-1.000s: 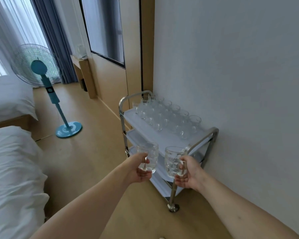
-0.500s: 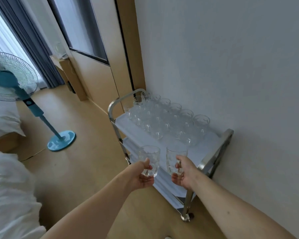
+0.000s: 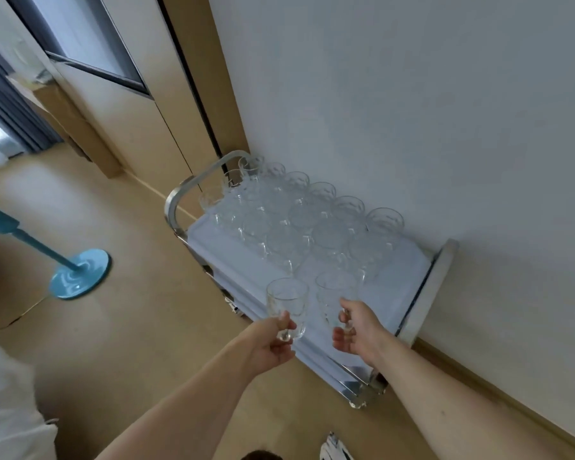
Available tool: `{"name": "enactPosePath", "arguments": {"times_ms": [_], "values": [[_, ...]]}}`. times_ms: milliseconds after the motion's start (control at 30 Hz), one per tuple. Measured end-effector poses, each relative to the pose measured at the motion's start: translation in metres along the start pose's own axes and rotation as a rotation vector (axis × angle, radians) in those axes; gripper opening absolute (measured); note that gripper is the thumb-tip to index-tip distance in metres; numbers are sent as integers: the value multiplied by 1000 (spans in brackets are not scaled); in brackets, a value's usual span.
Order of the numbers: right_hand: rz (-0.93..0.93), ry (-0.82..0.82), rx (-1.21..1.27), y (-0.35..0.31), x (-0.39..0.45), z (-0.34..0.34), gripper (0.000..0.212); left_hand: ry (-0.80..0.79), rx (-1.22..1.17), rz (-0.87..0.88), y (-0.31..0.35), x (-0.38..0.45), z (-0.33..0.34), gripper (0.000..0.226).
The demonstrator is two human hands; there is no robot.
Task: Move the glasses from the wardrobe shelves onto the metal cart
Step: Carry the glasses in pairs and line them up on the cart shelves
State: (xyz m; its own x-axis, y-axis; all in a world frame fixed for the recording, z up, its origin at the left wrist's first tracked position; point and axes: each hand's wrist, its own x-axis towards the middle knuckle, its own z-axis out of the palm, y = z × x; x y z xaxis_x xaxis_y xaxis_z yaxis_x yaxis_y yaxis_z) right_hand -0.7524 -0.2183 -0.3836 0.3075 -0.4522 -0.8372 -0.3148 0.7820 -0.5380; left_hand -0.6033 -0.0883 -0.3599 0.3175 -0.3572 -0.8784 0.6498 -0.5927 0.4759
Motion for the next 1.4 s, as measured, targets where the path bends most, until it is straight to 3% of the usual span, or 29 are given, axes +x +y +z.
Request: {"name": "enactPosePath", "arguments": {"times_ms": [200,433,733,1000,1100,1300,1400], "values": [[-38,3,67,-1,13,5,43,-70,52,-19,16,33,4,27],[-77,127,204,17,20,12,41,-192,152,-45,25,70,11,22],[-129,303,63,37,23,20,42,-343,340,-20,47,94,25,22],[-102,381,73,35,39,40,38,-252,415,61,70,128,29,8],[-110,415,101,33,43,44,36,-261,373,61,69,137,26,16],[-146,504,174,39,51,55,38,-307,455,87,68,146,31,12],[-161,550,194,41,51,63,37,-308,475,104,63,151,27,29]]}}
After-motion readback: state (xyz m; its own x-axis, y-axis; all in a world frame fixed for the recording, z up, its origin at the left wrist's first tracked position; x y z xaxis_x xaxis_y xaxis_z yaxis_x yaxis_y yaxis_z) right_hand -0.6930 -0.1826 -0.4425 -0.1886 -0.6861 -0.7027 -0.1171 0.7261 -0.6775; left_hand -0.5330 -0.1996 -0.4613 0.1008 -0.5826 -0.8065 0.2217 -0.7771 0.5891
